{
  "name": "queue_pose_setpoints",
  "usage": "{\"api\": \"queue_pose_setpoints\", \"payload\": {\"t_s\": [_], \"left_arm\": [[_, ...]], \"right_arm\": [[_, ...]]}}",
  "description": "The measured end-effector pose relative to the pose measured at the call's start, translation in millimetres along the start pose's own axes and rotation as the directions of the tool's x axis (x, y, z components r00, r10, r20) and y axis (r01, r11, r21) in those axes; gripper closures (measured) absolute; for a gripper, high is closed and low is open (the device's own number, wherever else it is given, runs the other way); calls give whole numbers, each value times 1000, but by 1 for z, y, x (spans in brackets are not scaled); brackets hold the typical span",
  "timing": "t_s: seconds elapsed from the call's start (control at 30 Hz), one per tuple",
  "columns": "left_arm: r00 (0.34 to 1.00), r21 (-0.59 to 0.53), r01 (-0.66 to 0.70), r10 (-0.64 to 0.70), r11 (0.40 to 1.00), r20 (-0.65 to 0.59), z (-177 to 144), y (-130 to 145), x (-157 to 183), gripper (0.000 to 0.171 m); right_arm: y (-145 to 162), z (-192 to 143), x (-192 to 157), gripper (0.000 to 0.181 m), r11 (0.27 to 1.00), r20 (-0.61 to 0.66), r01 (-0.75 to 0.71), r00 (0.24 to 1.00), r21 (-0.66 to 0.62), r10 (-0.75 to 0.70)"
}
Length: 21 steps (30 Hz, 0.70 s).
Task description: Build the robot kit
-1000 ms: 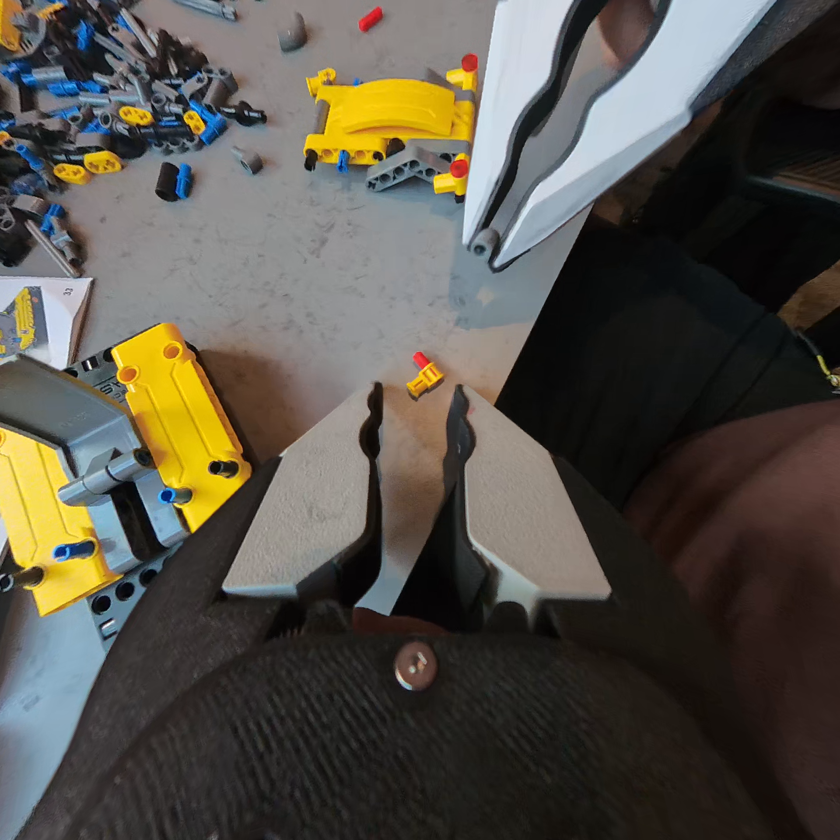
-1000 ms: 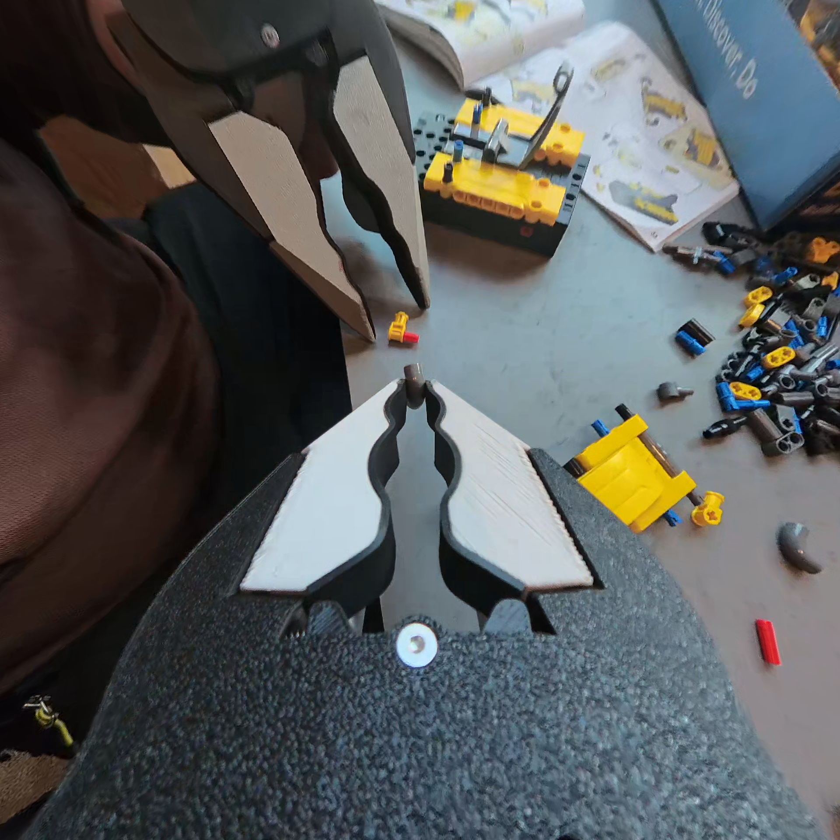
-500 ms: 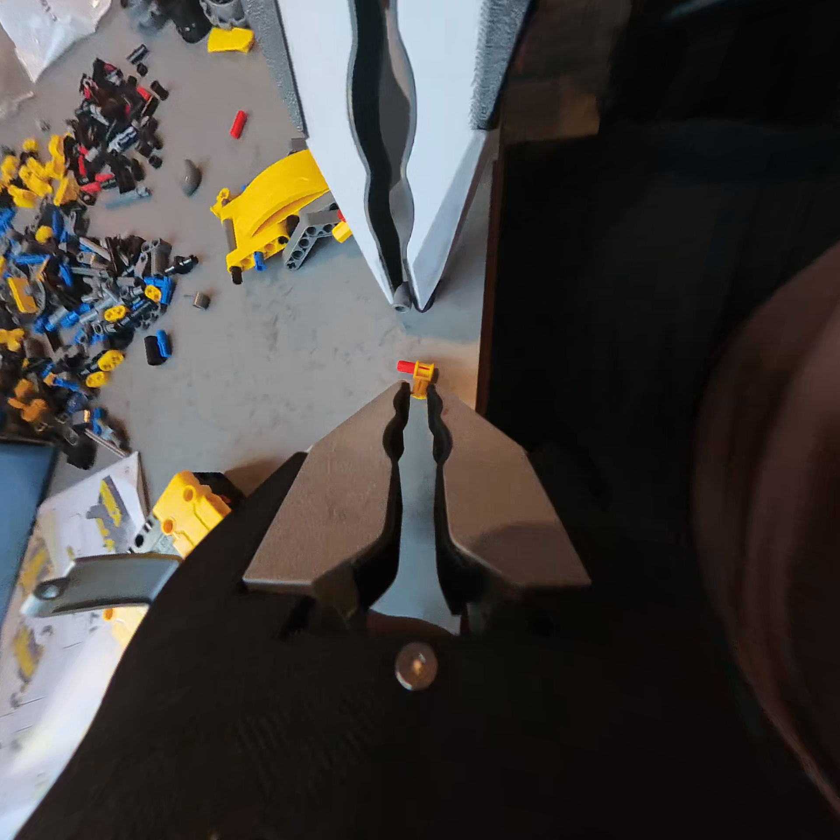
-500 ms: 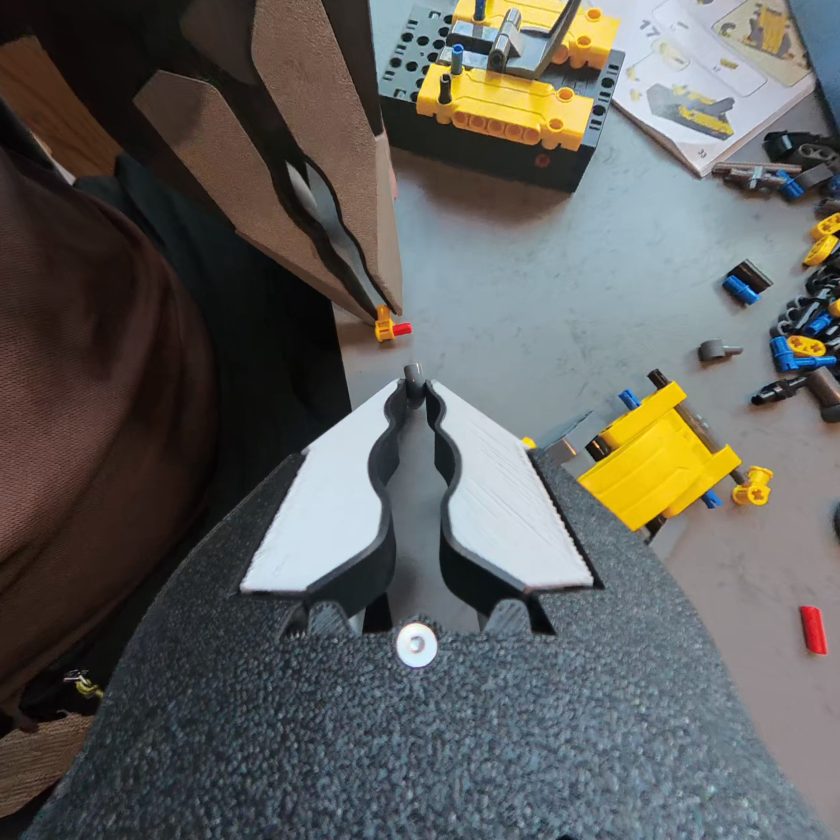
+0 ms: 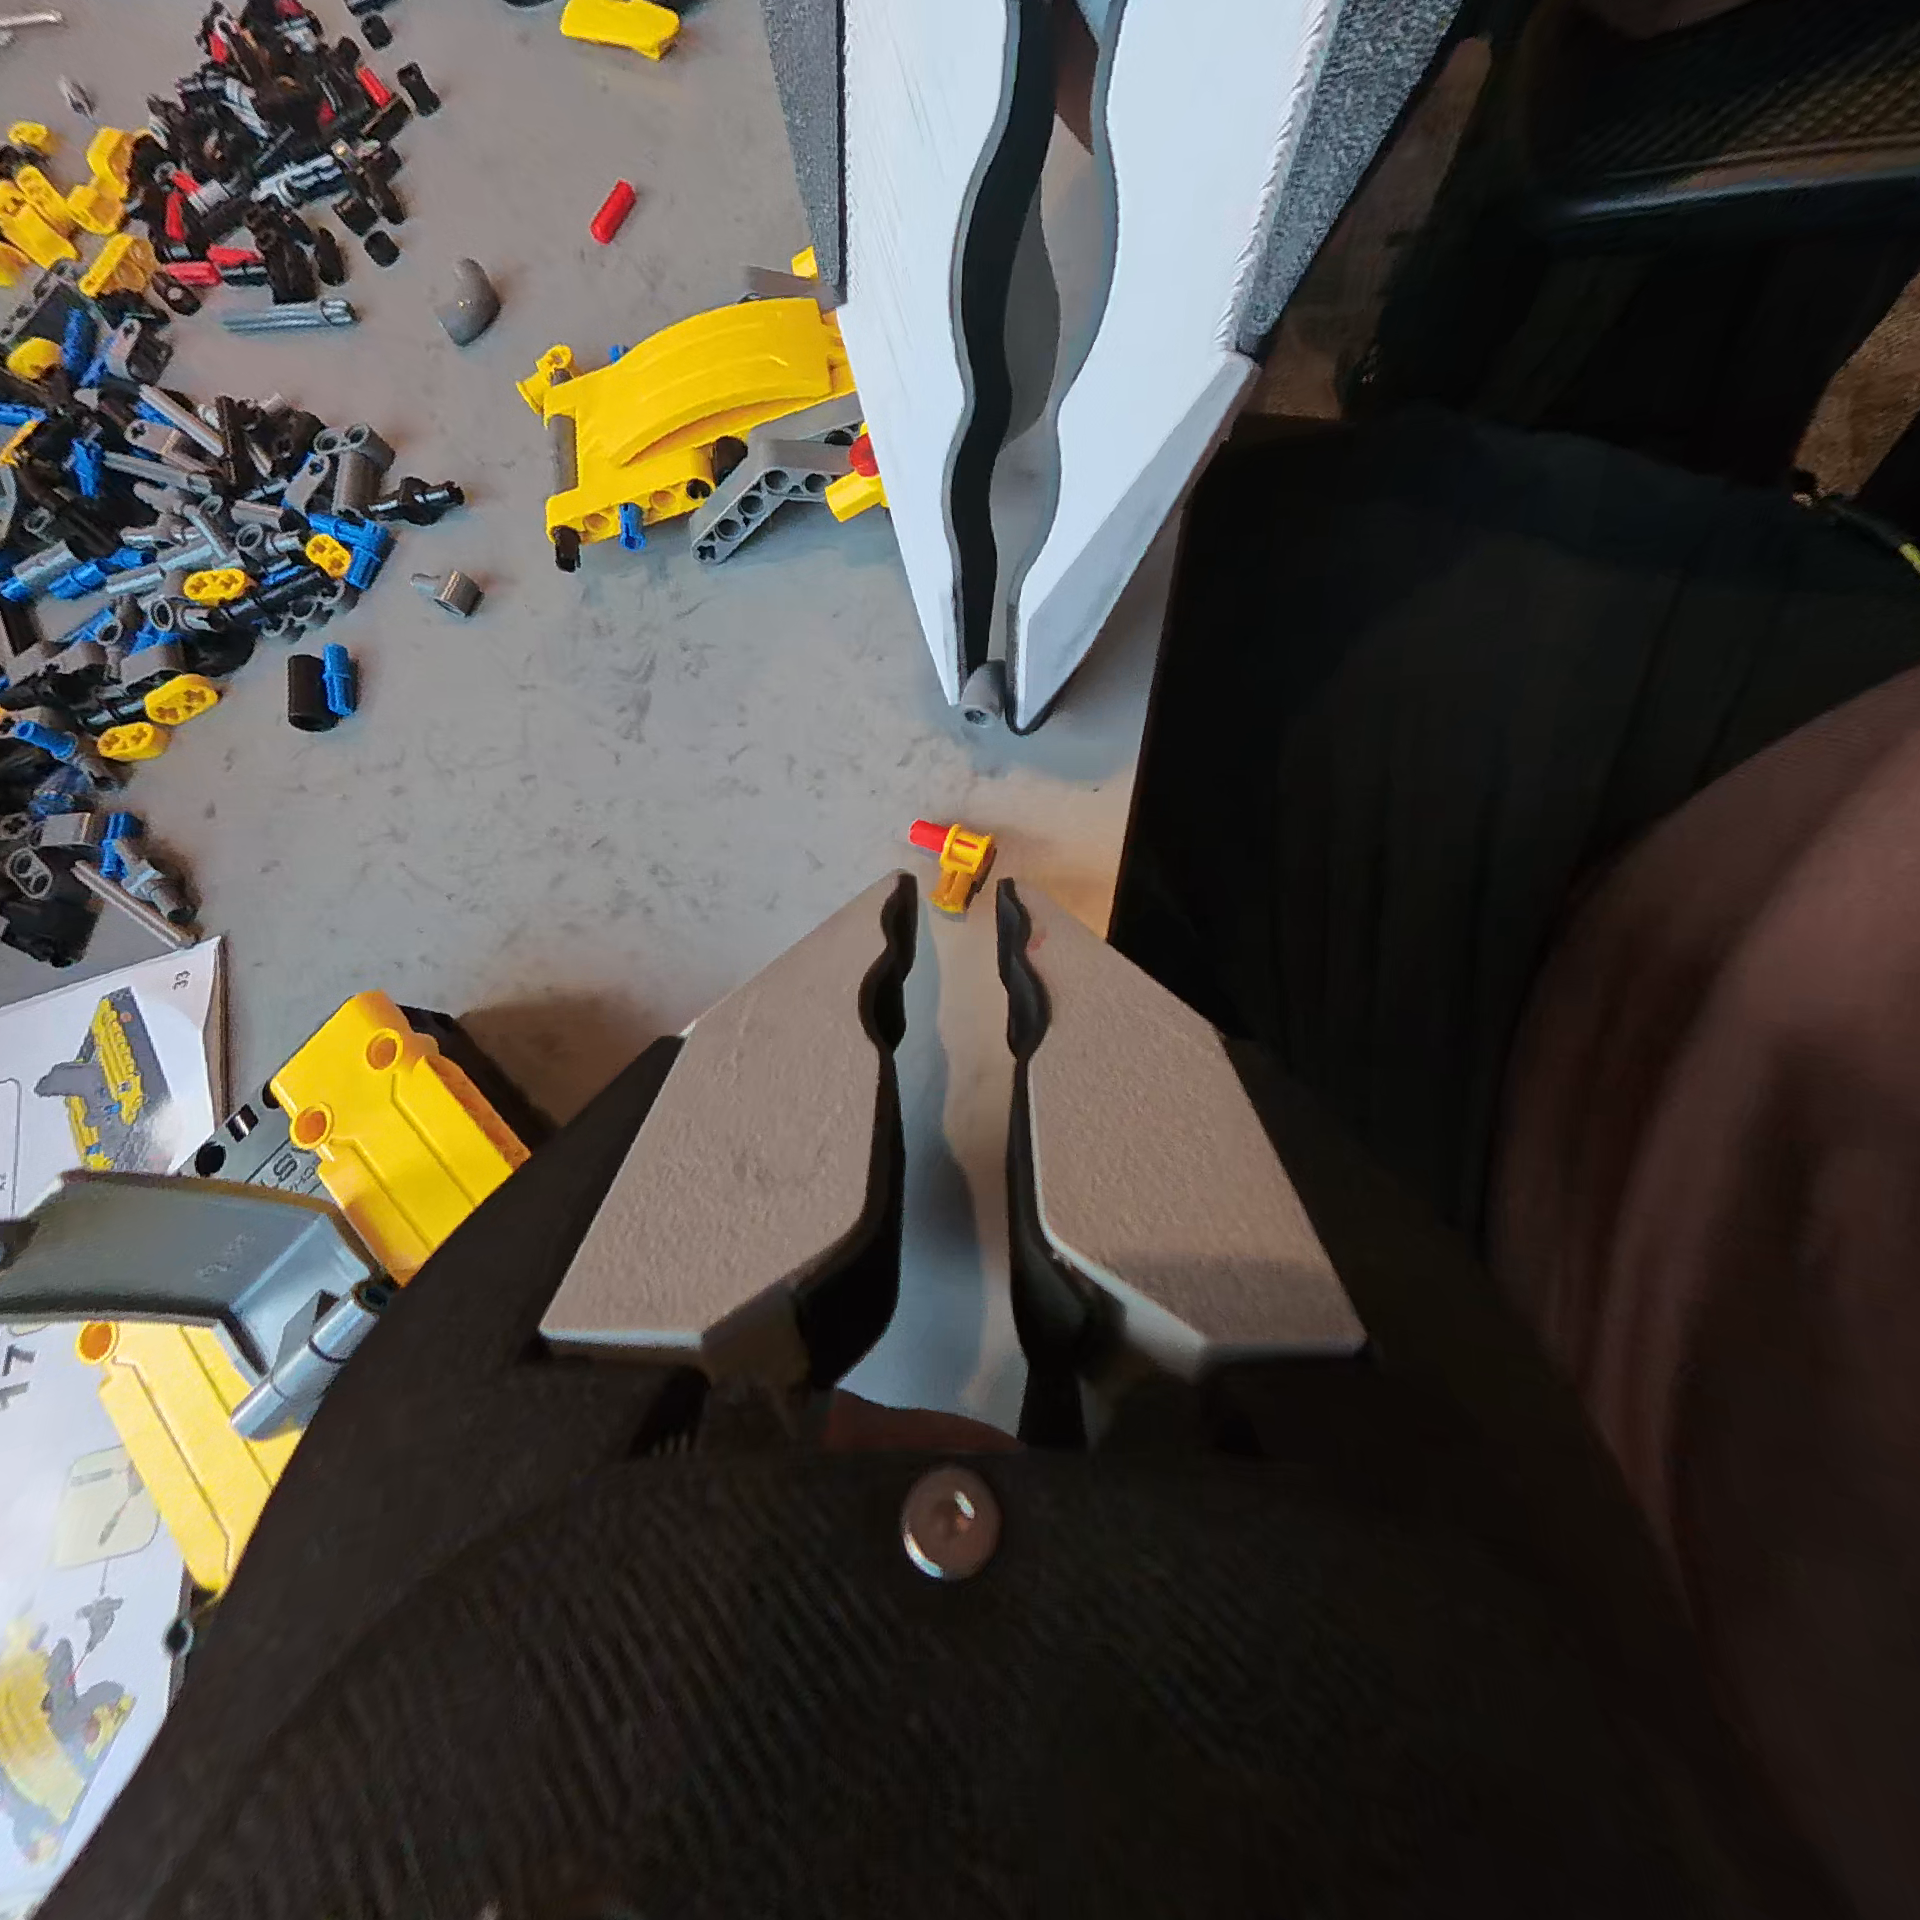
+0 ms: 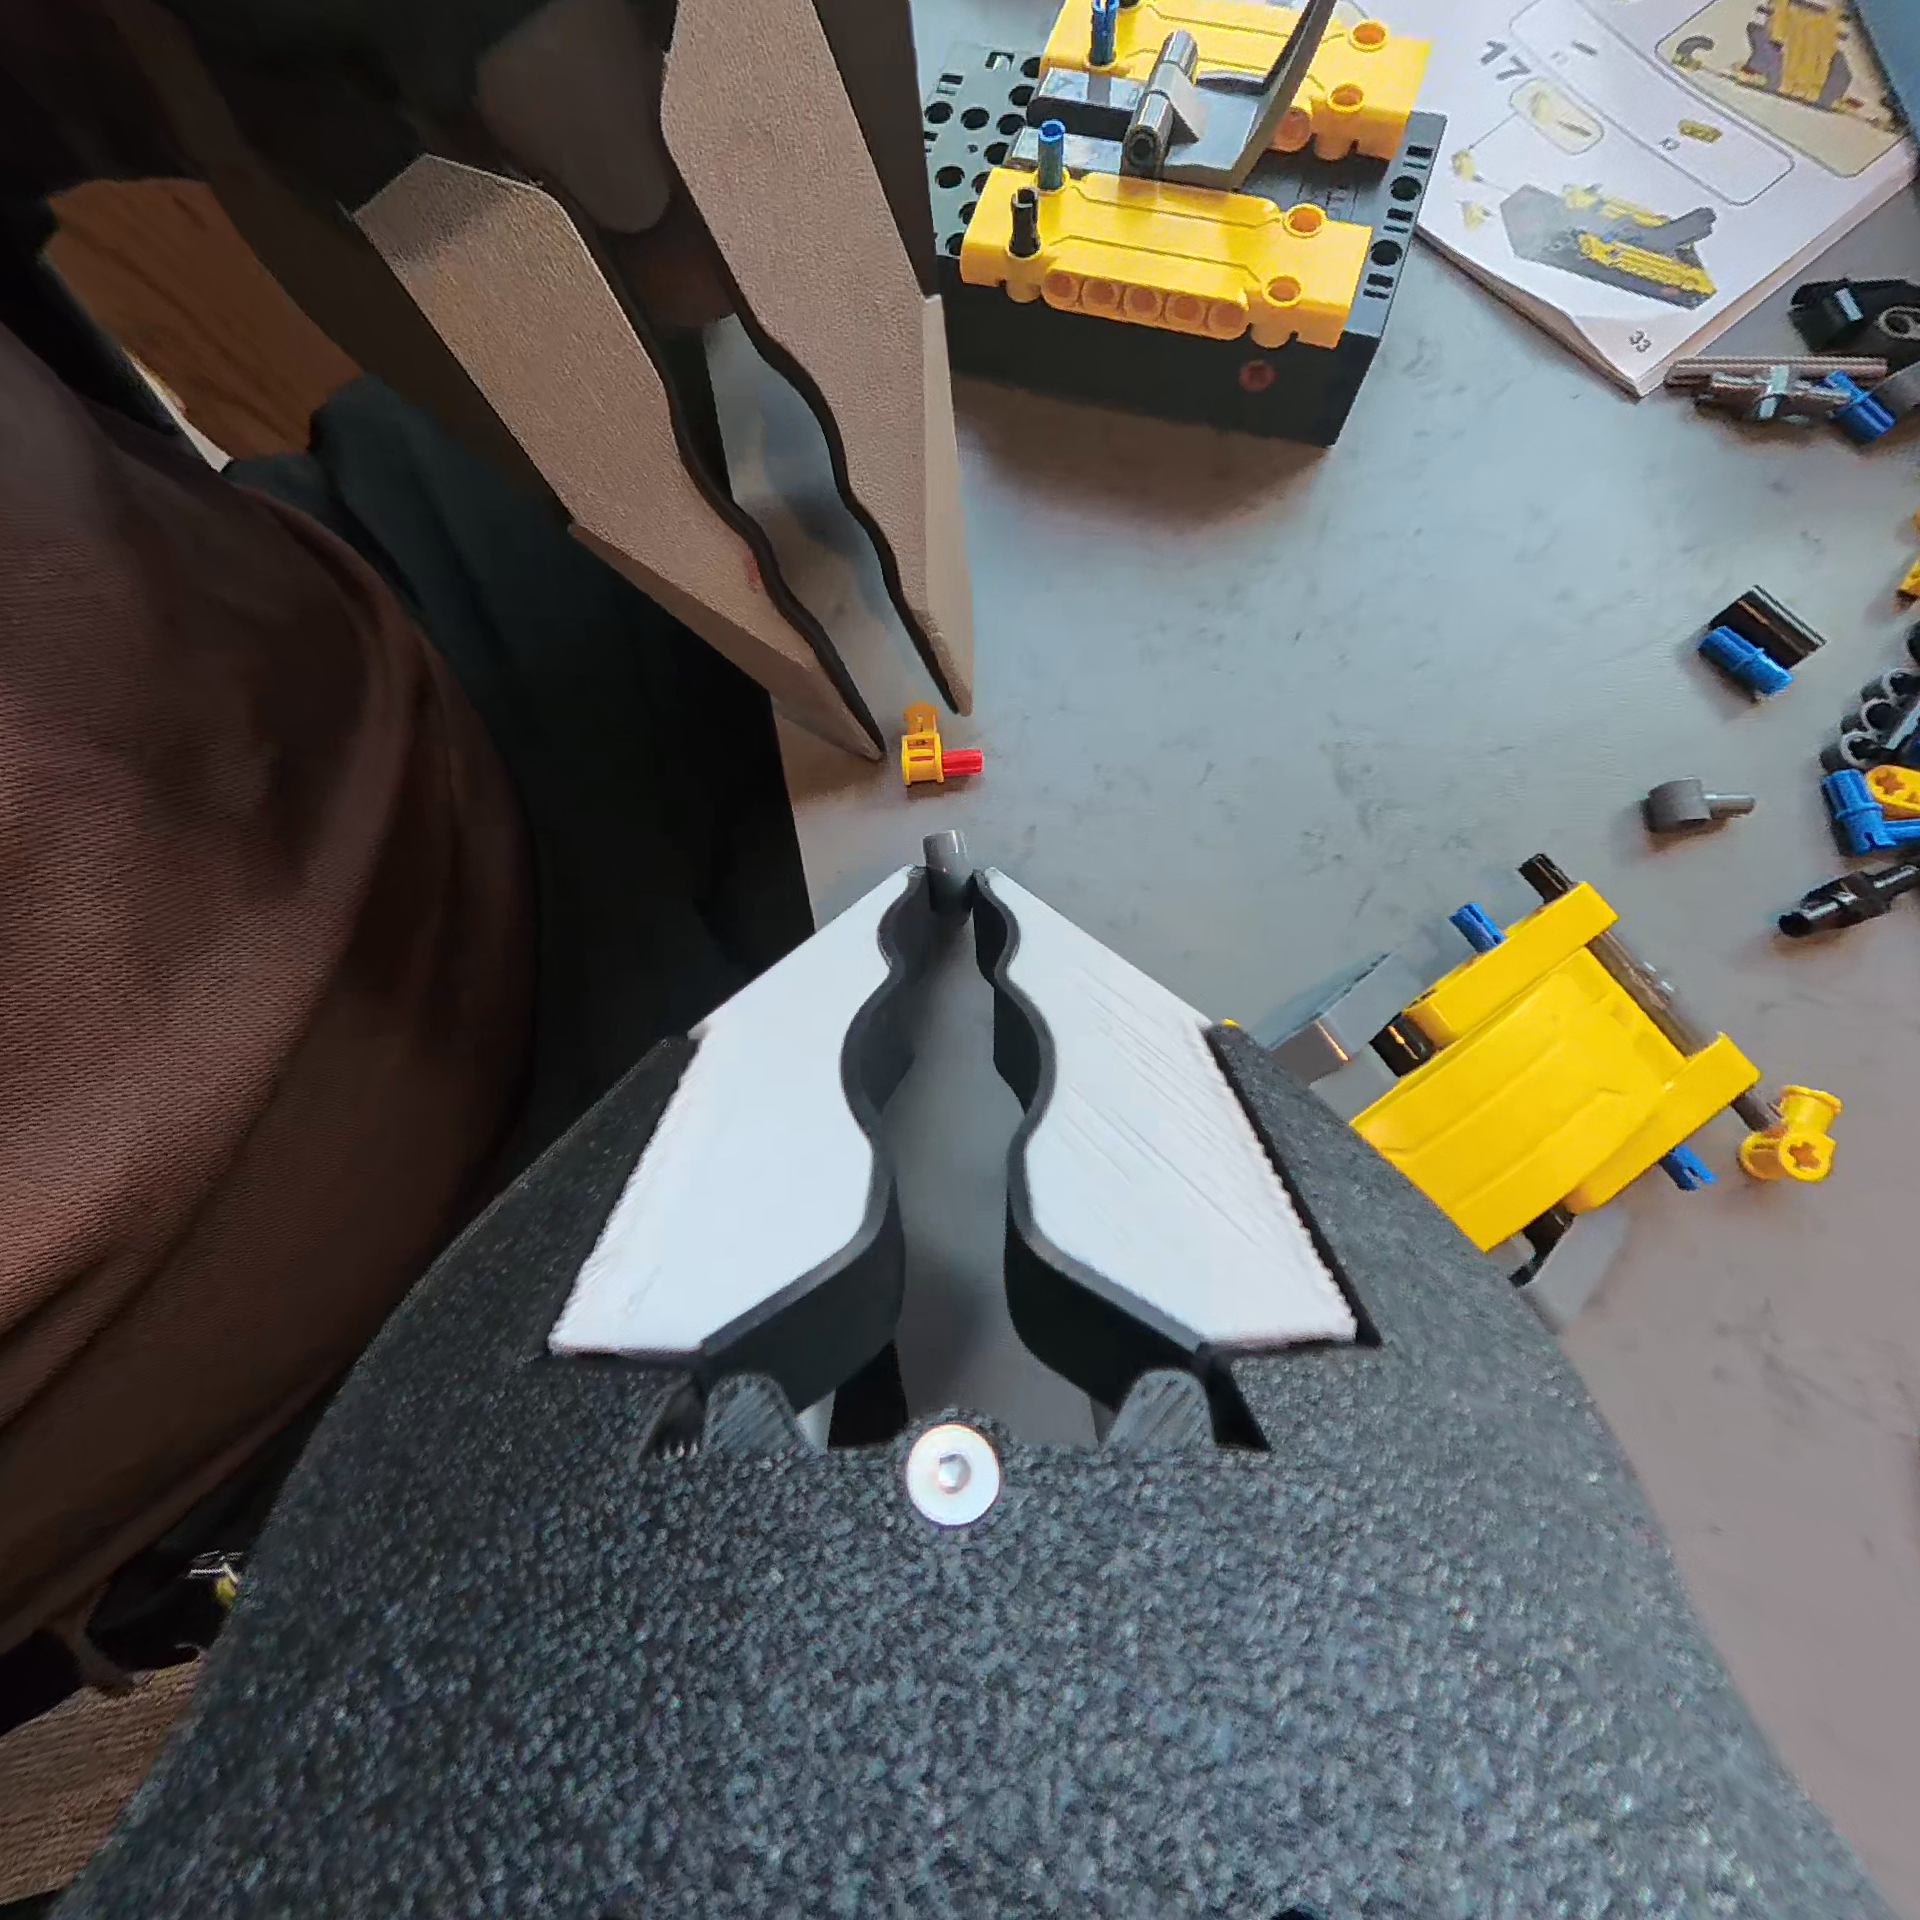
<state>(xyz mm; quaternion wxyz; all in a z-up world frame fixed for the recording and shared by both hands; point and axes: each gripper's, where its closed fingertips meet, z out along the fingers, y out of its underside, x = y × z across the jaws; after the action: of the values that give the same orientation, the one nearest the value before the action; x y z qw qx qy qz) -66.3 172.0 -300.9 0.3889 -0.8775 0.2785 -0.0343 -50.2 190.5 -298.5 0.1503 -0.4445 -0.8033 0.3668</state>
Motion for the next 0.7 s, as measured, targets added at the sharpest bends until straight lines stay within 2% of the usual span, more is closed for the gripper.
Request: {"api": "queue_pose_setpoints", "payload": {"t_s": [0.1,0.2,0.4,0.53,0.7], "left_arm": [[1000,-7,-4,4,1000,0,3,-1,-1,167],[999,-13,-45,45,999,28,4,-2,-3,168],[947,-37,-228,230,973,223,0,0,-6,168],[851,-49,-337,327,940,410,-13,1,-18,168],[756,-67,-421,390,905,526,-24,3,-22,168]], "right_arm": [[1,-1,1,173,1000,-9,-11,1000,-12,11],[3,-2,10,173,999,-66,-13,998,-35,10],[0,-2,21,173,995,-189,48,980,-86,-64],[2,-2,29,173,989,-258,82,960,-123,-111],[-1,1,33,173,991,-290,80,951,-111,-109]]}}
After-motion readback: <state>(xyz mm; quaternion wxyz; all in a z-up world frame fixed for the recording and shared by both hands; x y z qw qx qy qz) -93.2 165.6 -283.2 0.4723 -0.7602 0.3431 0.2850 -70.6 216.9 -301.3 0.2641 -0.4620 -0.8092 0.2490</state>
